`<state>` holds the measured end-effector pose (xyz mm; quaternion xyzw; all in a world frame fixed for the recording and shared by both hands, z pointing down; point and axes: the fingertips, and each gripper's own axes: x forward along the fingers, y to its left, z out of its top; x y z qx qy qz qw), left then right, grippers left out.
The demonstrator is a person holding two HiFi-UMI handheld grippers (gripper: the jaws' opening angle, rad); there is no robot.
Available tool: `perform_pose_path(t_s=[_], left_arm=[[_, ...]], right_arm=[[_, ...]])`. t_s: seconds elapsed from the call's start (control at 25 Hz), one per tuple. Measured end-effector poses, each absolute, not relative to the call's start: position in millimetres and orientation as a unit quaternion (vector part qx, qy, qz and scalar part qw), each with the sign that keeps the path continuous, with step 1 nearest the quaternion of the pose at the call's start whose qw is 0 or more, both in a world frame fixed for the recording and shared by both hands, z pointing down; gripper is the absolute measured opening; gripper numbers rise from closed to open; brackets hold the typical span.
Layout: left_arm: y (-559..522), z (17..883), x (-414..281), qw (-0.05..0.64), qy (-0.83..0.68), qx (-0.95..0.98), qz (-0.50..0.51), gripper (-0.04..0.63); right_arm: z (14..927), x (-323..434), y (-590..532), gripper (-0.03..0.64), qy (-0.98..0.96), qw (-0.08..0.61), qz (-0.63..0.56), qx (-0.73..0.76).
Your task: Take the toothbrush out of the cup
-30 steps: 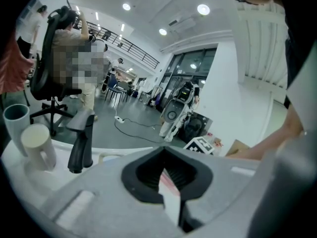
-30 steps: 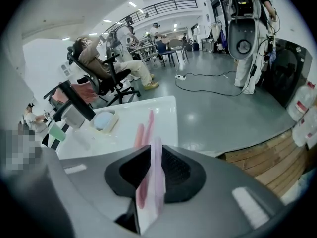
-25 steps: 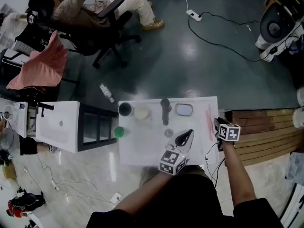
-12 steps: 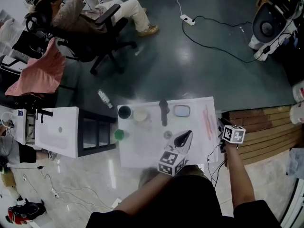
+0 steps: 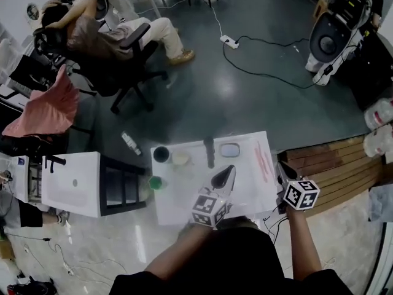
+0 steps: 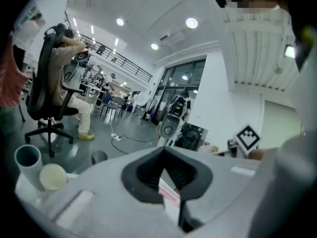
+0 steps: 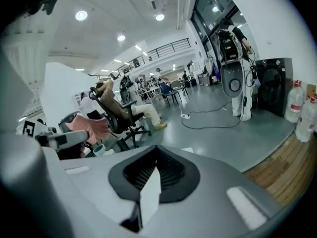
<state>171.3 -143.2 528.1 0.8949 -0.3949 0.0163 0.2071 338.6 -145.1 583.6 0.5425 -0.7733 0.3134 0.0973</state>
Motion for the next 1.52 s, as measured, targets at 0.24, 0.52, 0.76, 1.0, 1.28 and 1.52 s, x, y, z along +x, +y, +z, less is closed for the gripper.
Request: perform_pose_path(t_s=[0.24, 0.52, 0.76, 1.0, 1.28, 1.52], left_arm=[[-135, 478, 115, 0.171, -0.417, 0.893, -0.004, 0.002], [-124, 414, -2, 0.149, -0.472, 0.869, -0.024, 0.002], [-103, 388, -102, 0.13, -0.518, 0.845, -0.031, 0.002], [-90, 376, -160, 0.118, -0.541, 0.832, -0.039, 0.002], [-76, 372, -200, 0.115, -0.541, 0.832, -0.043, 0.002], [-61, 378, -220, 0.117, -0.536, 0.835, -0.047, 0.002]], right_arm=[[489, 275, -112, 0.003, -0.803, 0.057, 0.224, 0.549], [390, 183, -112, 0.003, -0.828, 0.033, 0.121, 0.546], [376, 116, -109, 0.002, -0.825, 0.047, 0.111, 0.553], [373, 63, -98, 0.002, -0.837, 0.062, 0.089, 0.536], [372, 15, -84, 0.002, -0.84, 0.073, 0.073, 0.532], [378, -13, -70, 0.002, -0.839, 0.082, 0.067, 0.534]])
